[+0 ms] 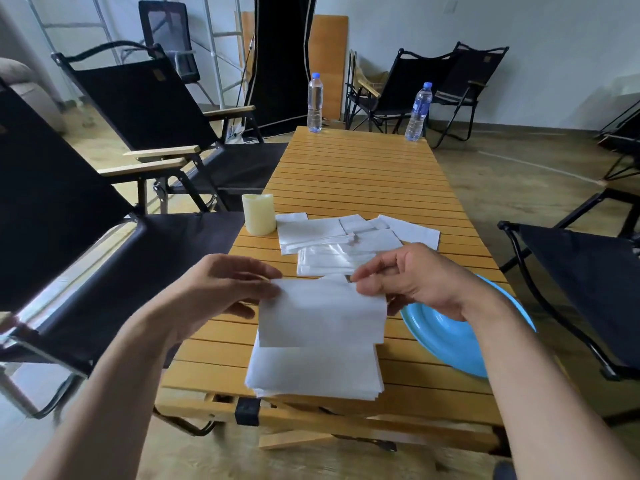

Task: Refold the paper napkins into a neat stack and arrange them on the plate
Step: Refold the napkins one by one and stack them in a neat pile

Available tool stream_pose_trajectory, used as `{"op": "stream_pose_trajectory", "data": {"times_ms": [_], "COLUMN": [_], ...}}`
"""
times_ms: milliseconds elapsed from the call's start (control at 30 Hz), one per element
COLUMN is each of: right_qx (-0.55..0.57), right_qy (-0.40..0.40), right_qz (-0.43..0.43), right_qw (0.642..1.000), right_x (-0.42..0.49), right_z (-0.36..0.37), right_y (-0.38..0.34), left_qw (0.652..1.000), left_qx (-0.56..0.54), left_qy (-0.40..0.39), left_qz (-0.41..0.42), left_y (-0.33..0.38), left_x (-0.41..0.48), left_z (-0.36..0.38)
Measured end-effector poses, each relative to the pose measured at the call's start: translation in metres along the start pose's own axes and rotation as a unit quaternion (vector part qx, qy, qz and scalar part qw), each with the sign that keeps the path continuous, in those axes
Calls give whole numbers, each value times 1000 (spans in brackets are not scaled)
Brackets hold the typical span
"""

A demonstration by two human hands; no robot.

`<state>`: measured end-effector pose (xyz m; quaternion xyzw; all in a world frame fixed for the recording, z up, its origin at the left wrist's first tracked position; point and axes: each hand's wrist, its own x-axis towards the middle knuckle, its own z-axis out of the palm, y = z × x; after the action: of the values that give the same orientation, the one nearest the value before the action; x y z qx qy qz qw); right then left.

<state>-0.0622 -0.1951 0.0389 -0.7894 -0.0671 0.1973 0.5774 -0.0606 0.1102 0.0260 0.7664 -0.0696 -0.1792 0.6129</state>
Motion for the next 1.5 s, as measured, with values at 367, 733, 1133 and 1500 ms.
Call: {"op": "stream_pose_trajectory", "data": {"times_ms": [367, 733, 1133, 1500], "right_qx": [-128, -71, -161, -224], "right_qy": [-69, -157, -86, -39], "right_qz": [88, 93, 143, 143], "right_qw": [985, 981, 973, 963], "right_x": [2, -7, 3, 13], "right_z": [21, 13, 19, 15], "right_y": [8, 6, 13, 24], "left_qw": [982, 977, 980, 975], "left_qx": [165, 40, 168, 186], "left_qy": [-2, -142, -25, -14], "left_qz": [-93, -156, -101, -124], "left_y": [-21, -16, -33, -43], "left_x": [-4, -15, 5, 13], "left_z": [1, -13, -2, -2]}}
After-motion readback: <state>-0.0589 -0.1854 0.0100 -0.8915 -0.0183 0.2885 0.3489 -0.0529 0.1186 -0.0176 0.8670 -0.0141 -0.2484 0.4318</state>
